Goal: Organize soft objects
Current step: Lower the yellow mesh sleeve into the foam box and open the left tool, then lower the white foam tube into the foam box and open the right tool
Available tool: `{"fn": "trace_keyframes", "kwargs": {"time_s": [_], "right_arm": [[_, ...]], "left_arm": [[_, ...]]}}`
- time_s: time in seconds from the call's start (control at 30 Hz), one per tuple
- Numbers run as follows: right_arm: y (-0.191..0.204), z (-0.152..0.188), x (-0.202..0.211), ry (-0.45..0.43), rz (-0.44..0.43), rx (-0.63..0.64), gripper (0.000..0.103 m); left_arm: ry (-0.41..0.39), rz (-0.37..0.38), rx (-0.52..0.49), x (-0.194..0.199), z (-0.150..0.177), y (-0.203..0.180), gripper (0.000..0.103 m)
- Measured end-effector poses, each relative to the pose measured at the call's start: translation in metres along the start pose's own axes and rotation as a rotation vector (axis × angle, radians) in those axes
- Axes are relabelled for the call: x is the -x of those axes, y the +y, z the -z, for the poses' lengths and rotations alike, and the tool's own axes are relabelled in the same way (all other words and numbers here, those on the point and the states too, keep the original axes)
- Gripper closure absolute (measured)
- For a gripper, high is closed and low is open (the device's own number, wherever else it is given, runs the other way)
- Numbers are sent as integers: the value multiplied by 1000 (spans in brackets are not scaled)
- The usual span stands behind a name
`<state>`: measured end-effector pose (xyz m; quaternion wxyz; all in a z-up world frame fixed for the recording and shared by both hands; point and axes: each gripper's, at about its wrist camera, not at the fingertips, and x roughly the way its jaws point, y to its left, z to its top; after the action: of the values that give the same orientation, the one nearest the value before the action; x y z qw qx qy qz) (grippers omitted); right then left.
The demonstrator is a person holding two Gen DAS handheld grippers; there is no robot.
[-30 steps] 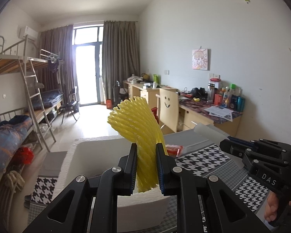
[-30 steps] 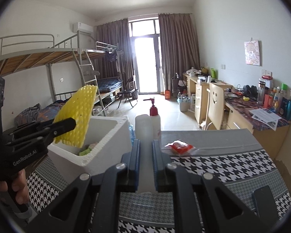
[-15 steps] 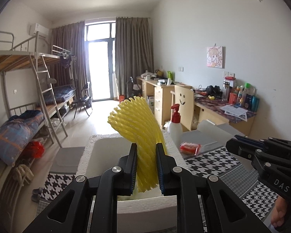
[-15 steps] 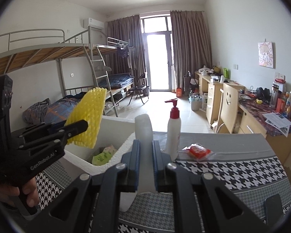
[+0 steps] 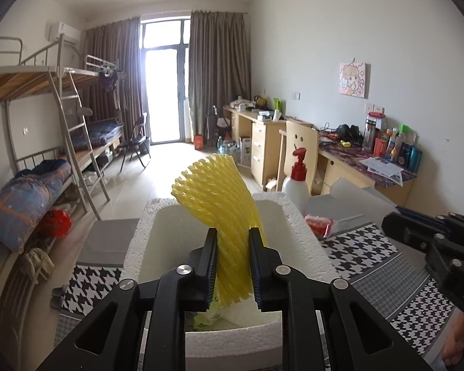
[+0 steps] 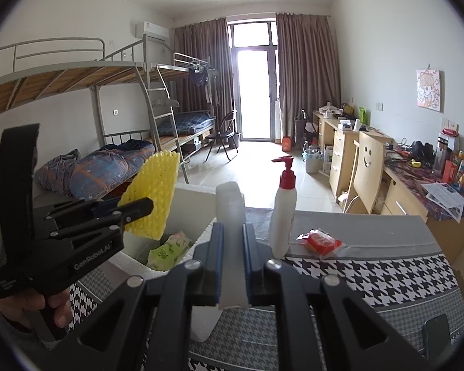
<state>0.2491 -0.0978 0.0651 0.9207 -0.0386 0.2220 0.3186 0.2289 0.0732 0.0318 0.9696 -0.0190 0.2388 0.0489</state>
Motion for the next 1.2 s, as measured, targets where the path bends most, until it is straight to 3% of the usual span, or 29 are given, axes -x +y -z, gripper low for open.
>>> {"fn": "trace_keyframes", "kwargs": {"time_s": [0.13, 0.27, 0.33, 0.53, 0.9, 1.2], "right_arm": [[2, -1, -1, 2, 4, 2, 88], [5, -2, -2, 2, 7, 8, 88], [6, -2, -3, 1, 9, 9, 88], [8, -3, -4, -6, 7, 5, 88], [22, -7, -13, -5, -22, 6, 88], [34, -11, -24, 14, -48, 19, 88]], "left_arm": [[7, -3, 7, -1, 2, 3, 71], [-4, -5, 5, 4, 4, 8, 37], [-21, -16, 9, 9, 4, 9, 34], [-78, -65, 9, 26, 8, 23, 12], [-125, -128, 42, 44, 11, 52, 1], [-150, -166, 60, 57, 17, 64, 1]]}}
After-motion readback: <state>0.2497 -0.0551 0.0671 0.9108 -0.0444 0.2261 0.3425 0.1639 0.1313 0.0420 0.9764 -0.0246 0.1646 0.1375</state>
